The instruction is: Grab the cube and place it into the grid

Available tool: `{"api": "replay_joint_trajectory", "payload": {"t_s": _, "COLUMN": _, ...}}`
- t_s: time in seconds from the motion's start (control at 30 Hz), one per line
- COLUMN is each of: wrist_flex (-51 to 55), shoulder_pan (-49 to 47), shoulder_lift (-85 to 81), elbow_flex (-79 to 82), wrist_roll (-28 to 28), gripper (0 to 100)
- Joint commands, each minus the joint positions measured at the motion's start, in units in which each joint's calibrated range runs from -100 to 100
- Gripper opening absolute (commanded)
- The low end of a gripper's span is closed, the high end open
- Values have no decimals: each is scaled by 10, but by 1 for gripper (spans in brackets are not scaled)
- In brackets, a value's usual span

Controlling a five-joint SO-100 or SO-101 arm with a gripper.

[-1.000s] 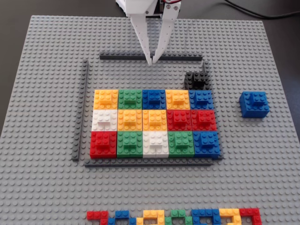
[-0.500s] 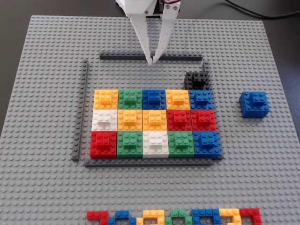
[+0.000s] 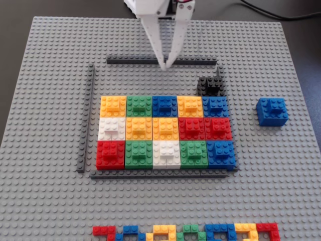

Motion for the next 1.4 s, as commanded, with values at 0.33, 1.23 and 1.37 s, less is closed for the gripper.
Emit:
{"api": "replay_joint_trajectory", "payload": {"t_s": 0.33, "wrist_flex": 112, "shoulder_pan": -52, "shoulder_lift": 149, "elbow_flex": -333, "wrist_roll": -34, "gripper": 0}}
{"api": "replay_joint_trajectory", "payload": {"t_s": 1.23, "wrist_flex": 207, "shoulder_pan": -223, "shoulder_lift": 618, "elbow_flex": -873, "wrist_roll": -109, "gripper": 0}}
{"api": "replay_joint_trajectory", "payload": {"t_s": 1.37, "wrist_flex": 195, "shoulder_pan": -241, "shoulder_lift": 692, "elbow_flex": -923, "wrist_roll": -116, "gripper": 0}}
